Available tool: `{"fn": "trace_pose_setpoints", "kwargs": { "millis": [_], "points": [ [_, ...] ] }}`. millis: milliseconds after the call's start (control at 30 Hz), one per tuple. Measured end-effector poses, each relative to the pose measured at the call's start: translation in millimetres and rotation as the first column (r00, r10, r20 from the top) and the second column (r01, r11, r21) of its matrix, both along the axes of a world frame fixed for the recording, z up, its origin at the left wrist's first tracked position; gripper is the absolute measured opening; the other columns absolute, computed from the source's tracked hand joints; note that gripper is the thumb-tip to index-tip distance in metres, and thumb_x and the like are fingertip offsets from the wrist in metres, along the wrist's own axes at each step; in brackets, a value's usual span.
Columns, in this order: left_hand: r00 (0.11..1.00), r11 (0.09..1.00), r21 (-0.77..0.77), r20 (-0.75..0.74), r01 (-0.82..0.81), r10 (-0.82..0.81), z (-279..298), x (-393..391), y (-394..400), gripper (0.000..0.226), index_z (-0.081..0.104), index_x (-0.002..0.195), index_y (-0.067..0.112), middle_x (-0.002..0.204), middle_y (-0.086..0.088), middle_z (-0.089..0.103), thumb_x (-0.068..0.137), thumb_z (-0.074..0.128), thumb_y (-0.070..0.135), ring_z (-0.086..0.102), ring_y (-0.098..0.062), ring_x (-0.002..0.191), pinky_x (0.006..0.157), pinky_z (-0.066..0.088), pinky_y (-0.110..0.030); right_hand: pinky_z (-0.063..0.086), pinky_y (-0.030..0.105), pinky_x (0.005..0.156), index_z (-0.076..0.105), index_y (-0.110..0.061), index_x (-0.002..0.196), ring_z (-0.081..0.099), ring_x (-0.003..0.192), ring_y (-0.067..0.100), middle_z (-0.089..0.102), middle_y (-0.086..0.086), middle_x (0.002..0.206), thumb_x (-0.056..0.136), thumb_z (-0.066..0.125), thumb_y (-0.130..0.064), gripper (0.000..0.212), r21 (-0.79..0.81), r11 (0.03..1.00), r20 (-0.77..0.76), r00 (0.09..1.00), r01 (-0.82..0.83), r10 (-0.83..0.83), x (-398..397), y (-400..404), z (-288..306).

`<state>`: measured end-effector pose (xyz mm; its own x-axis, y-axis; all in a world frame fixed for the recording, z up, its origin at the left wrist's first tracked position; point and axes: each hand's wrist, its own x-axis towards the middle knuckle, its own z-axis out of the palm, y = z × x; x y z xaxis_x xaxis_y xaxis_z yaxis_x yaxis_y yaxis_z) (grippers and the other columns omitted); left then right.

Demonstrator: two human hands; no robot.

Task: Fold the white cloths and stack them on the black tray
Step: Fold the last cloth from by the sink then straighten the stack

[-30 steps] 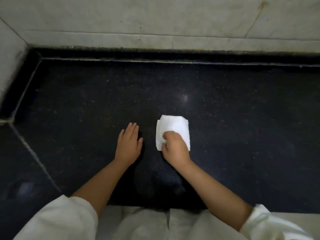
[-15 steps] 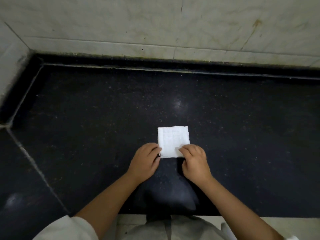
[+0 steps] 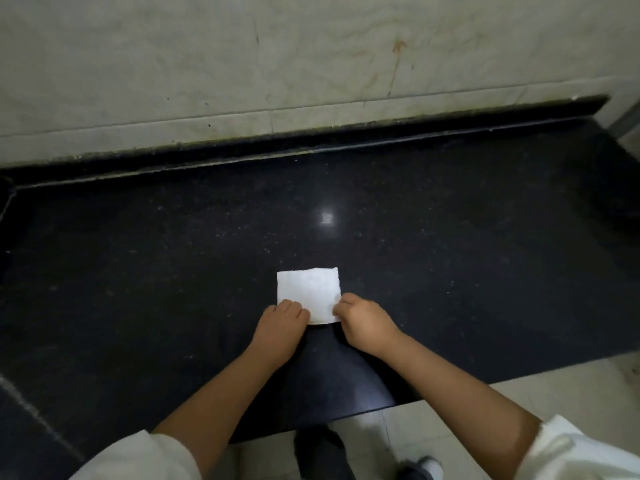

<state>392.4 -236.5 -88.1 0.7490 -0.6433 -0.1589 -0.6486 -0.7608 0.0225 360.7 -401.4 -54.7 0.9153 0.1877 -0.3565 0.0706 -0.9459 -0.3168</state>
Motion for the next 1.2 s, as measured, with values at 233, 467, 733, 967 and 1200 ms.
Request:
{"fn": "trace_pose_setpoints", "kwargs": {
  "millis": [233,467,733,967,1200],
  "points": [
    [0.971,0.941,-0.239,0.075,0.238,-0.227,0,-62,-104,0.014,0.05,0.075,0.021,0.056,0.006,0.06,0.067,0.05,0.032,0.058,-0.011,0.048,0.054,0.033,-0.017,0.048,0.026,0.086,0.069,-0.005,0.091,0.064,0.093,0.026,0.066,0.019,0.11,0.085,0.044,0.005,0.028,0.375,0.789,-0.144,0.871,0.487,-0.469,-75,-99,45],
    [0.899,0.85,-0.301,0.214,0.432,-0.381,19,-176,-297,0.012,0.034,0.073,0.019,0.05,0.001,0.055,0.065,0.041,0.026,0.05,-0.016,0.054,0.059,0.027,-0.028,0.05,0.018,0.069,0.067,-0.009,0.072,0.065,0.078,0.022,0.061,0.005,0.069,0.076,0.057,0.01,0.022,0.463,0.513,-0.177,0.643,0.723,-0.745,-217,-275,77],
    [0.586,0.583,-0.108,0.292,0.805,-0.756,104,-228,-496,0.029,0.055,0.064,0.019,0.055,0.003,0.058,0.08,0.037,0.035,0.056,-0.013,0.046,0.037,0.038,-0.018,0.027,0.028,0.066,0.062,-0.006,0.066,0.058,0.096,0.031,0.065,0.023,0.097,0.078,0.053,-0.005,0.015,-0.015,0.762,0.178,0.752,0.647,-0.635,-355,-443,118],
    [0.506,0.518,0.126,0.12,0.846,-0.854,171,-236,-651,0.052,0.049,0.111,0.009,0.114,-0.01,0.058,0.097,0.018,0.048,0.054,-0.028,0.105,0.082,0.041,-0.036,0.044,0.037,0.078,0.061,0.002,0.078,0.057,0.093,0.034,0.063,0.024,0.097,0.092,0.049,-0.027,0.034,-0.136,0.801,0.149,0.811,0.583,-0.565,-386,-583,166],
    [0.549,0.504,-0.22,0.283,0.835,-0.786,245,-169,-812,0.074,0.05,0.098,0.007,0.095,-0.006,0.047,0.075,0.001,0.058,0.048,-0.02,0.087,0.076,0.037,-0.032,0.026,0.024,0.055,0.064,0.012,0.085,0.059,0.07,0.028,0.059,0.017,0.069,0.091,0.055,-0.015,0.029,0.004,0.824,0.429,0.743,0.567,-0.514,-331,-755,257]
  ]
}}
